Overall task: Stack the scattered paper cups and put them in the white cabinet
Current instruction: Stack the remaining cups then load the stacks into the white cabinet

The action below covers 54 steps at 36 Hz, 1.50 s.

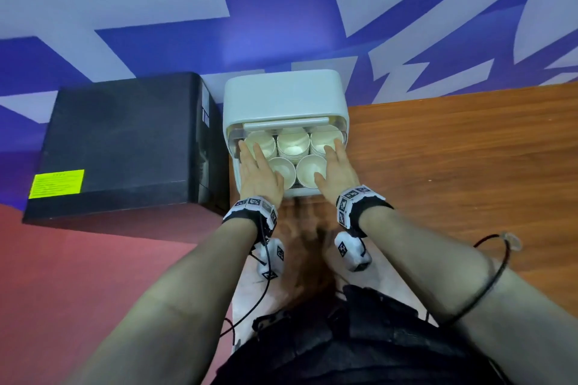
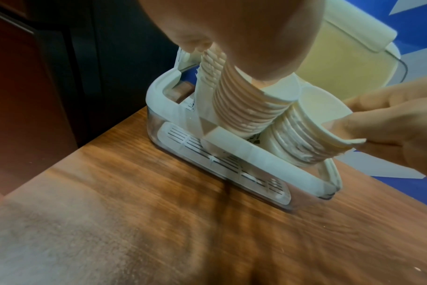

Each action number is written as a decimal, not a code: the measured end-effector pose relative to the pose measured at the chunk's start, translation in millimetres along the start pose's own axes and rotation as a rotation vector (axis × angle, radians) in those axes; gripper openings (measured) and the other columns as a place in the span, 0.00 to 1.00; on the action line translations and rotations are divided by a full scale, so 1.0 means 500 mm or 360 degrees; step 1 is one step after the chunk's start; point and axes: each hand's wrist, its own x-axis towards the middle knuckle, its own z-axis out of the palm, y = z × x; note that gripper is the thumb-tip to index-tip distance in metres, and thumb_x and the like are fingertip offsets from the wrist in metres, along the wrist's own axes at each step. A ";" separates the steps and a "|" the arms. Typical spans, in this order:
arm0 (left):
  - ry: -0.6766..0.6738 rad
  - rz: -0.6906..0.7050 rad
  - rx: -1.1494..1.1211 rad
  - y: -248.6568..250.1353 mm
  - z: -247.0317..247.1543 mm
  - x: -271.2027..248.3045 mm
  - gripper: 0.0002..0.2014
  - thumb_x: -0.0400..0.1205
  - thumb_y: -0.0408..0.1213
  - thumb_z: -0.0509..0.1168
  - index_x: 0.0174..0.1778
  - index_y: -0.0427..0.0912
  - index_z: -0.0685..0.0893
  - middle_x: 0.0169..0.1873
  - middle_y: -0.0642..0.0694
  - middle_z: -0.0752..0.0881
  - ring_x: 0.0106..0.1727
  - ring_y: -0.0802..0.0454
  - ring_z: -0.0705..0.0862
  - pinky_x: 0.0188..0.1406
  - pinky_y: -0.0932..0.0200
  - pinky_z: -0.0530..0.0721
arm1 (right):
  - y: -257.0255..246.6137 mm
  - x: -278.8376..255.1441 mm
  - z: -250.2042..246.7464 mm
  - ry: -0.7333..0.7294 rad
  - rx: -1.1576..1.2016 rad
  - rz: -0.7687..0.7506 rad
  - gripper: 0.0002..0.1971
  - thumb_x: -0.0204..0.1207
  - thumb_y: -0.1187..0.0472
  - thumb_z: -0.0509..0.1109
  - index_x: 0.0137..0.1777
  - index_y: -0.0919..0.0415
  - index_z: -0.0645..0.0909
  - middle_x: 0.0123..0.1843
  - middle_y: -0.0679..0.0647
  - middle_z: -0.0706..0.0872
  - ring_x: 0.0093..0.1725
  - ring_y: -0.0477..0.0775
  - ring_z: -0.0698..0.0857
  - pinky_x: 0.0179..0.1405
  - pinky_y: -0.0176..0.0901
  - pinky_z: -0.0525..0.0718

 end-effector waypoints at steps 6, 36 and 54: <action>0.0012 -0.0033 -0.0034 -0.002 0.000 0.020 0.36 0.83 0.30 0.57 0.85 0.29 0.47 0.84 0.29 0.40 0.84 0.33 0.52 0.81 0.50 0.59 | -0.011 0.009 -0.001 0.0037 0.0017 0.0070 0.29 0.83 0.57 0.65 0.81 0.63 0.64 0.88 0.55 0.49 0.79 0.56 0.70 0.68 0.45 0.76; -0.0242 0.1070 0.0830 -0.009 -0.004 -0.085 0.38 0.84 0.48 0.51 0.87 0.53 0.38 0.85 0.43 0.33 0.86 0.38 0.36 0.80 0.27 0.37 | -0.024 -0.023 -0.121 0.0434 -0.0053 -0.0239 0.12 0.78 0.64 0.63 0.58 0.58 0.82 0.60 0.54 0.81 0.56 0.58 0.83 0.46 0.44 0.78; -0.0400 0.0776 0.0743 0.019 -0.022 -0.025 0.35 0.87 0.56 0.49 0.87 0.54 0.41 0.86 0.43 0.34 0.85 0.39 0.32 0.81 0.29 0.38 | -0.096 0.046 -0.117 0.0549 -0.0194 -0.0391 0.11 0.80 0.62 0.65 0.62 0.56 0.80 0.56 0.59 0.74 0.50 0.58 0.78 0.33 0.44 0.72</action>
